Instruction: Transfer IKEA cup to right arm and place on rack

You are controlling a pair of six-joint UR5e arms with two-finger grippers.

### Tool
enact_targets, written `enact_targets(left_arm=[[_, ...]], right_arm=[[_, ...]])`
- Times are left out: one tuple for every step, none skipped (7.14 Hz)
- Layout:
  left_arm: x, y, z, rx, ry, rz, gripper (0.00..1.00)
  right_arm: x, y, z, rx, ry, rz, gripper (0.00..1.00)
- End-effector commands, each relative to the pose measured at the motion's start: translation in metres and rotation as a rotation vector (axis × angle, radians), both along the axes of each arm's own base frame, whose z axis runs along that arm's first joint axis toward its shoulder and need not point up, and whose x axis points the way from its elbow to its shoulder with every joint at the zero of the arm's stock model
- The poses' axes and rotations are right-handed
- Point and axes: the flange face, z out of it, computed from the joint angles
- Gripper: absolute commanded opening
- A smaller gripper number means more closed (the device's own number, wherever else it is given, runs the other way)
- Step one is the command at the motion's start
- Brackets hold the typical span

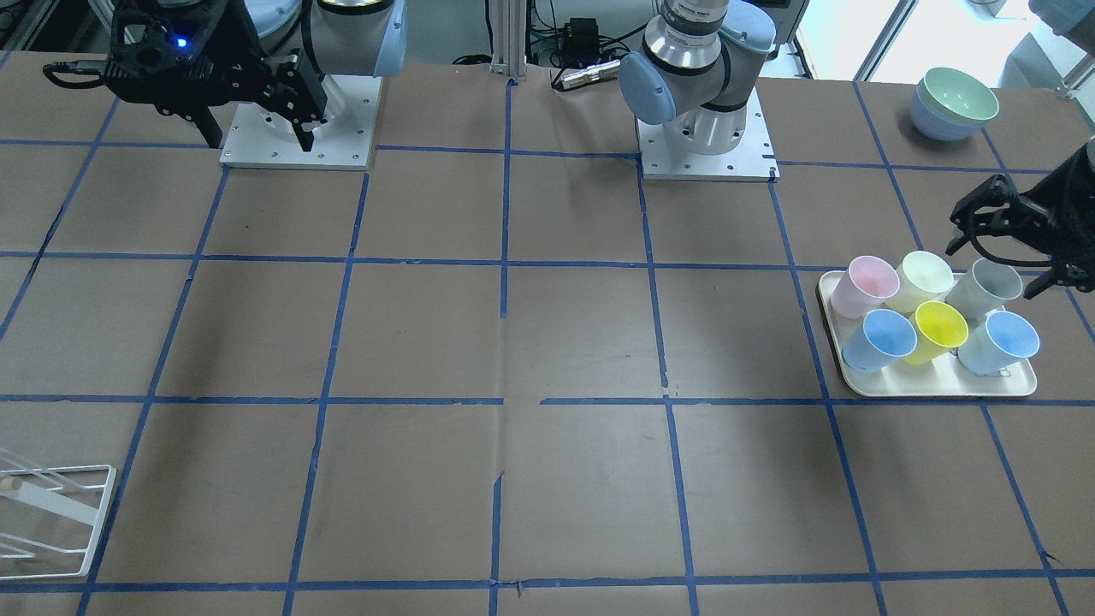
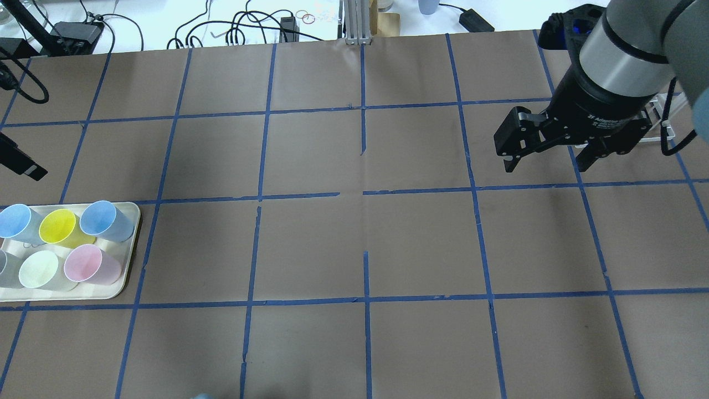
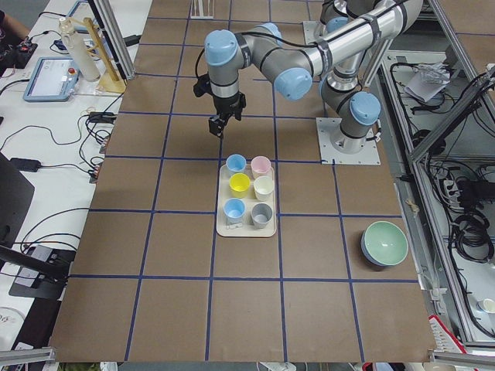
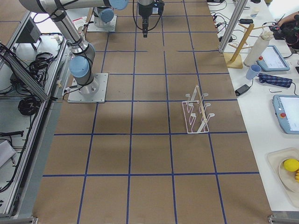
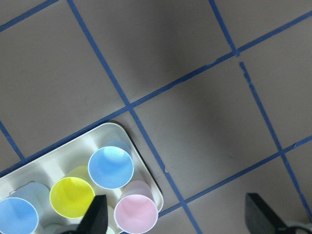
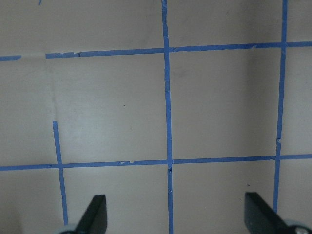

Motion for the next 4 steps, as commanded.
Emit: enact_targets(left_arm=[[0.053,-0.001,-0.053,0.0,0.005,-0.11,1.0],[0.065,-0.009,-0.077,0.017,0.018,-0.189,1.0],[0.079,-0.014,-0.103,0.031,0.036,-0.246,1.0],[0.097,-0.011,-0.125,0.052,0.063,-0.247,1.0]], right_arm=[[0.001,-0.009,-0.005,0.001,0.0,-0.004,1.0],[0.001,-0.008,-0.003,0.002,0.003,-0.004,1.0],[0.0,-0.007,-0.003,0.002,0.004,-0.002,1.0],[0.001,-0.006,-0.001,0.0,0.003,0.005,1.0]])
